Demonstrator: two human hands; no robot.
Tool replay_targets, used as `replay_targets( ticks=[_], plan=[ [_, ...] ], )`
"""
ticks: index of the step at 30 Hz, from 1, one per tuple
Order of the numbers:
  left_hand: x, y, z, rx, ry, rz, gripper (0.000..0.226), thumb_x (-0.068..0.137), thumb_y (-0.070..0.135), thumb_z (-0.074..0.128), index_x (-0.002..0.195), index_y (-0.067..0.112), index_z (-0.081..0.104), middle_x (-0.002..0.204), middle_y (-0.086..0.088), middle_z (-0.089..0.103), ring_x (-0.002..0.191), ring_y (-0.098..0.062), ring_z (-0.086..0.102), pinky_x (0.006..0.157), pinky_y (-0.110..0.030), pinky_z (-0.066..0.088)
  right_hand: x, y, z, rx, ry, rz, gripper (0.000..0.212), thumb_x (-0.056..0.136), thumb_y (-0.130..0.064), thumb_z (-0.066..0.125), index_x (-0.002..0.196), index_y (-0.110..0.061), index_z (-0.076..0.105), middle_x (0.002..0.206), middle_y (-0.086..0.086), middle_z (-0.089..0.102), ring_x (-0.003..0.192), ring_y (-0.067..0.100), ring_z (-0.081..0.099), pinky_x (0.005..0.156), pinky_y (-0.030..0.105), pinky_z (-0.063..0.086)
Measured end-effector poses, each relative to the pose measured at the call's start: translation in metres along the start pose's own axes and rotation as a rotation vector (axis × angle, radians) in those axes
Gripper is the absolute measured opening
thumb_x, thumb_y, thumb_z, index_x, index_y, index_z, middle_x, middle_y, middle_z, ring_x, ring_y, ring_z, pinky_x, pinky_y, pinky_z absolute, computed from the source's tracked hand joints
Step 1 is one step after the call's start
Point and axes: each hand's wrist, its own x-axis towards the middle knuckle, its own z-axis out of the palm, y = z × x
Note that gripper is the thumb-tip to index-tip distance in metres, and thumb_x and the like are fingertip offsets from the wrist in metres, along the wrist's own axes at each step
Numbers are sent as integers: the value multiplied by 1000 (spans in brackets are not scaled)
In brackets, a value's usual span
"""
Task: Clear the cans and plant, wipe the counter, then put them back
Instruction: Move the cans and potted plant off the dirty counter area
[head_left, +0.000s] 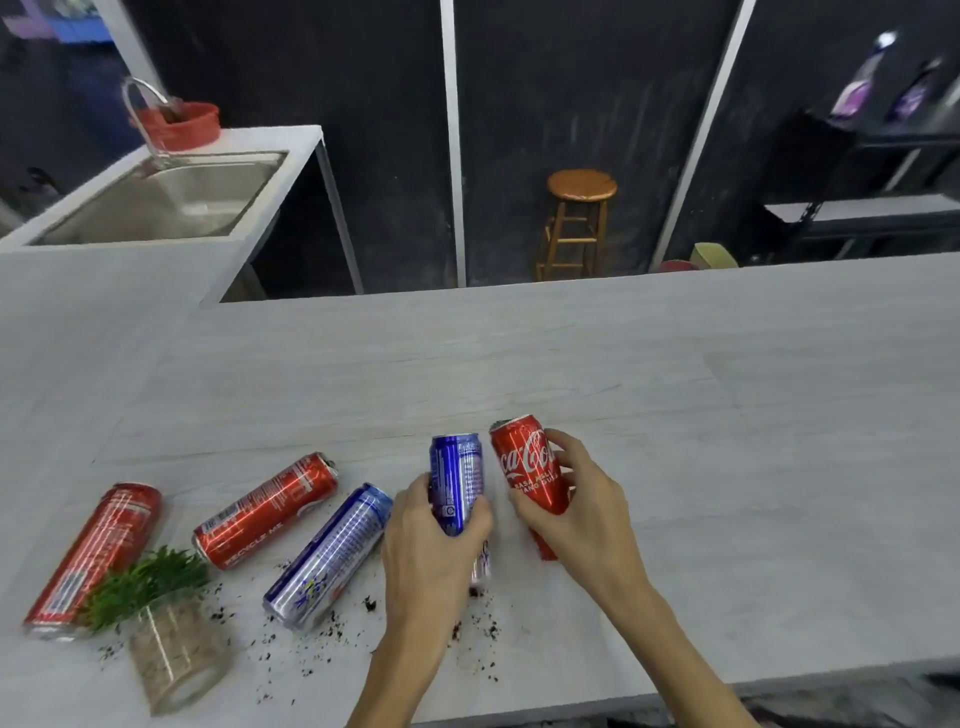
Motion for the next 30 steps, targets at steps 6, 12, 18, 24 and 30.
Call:
replay_targets(
  ticks=[6,12,18,24,30],
  plan=[
    [20,14,10,-60,-72,125,36,83,47,77,109,46,52,100,16,56,85,-1,62,71,-25,52,-3,7,-21,109,147,4,72,85,-31,85,147,-33,48,119,-19,60,106,-18,56,63,3,50],
    [40,37,44,-111,-187,197,50,81,42,80,123,39,53,113,16,57,98,2,60,75,-13,46,-1,30,-52,184,277,39,73,85,-22,85,145,-39,48,121,-22,56,102,-16,58,59,5,50],
    [60,79,107,-172,-268,241,63,79,33,85,133,26,53,125,9,57,109,-9,62,90,-31,56,24,68,-101,188,375,80,70,84,-23,86,146,-29,53,127,-11,62,108,-4,62,69,7,53],
    [91,120,175,-186,-287,267,63,80,28,85,134,19,53,126,5,57,111,-15,62,94,-40,57,66,109,-156,191,440,94,70,84,-21,86,144,-27,53,131,-9,63,116,3,62,75,1,49],
    [127,145,228,-165,-257,275,70,80,32,86,139,19,50,134,4,57,115,-14,61,97,-40,57,125,136,-190,194,428,79,67,85,-19,86,142,-26,52,131,-6,63,113,-3,61,71,0,49]
  ],
)
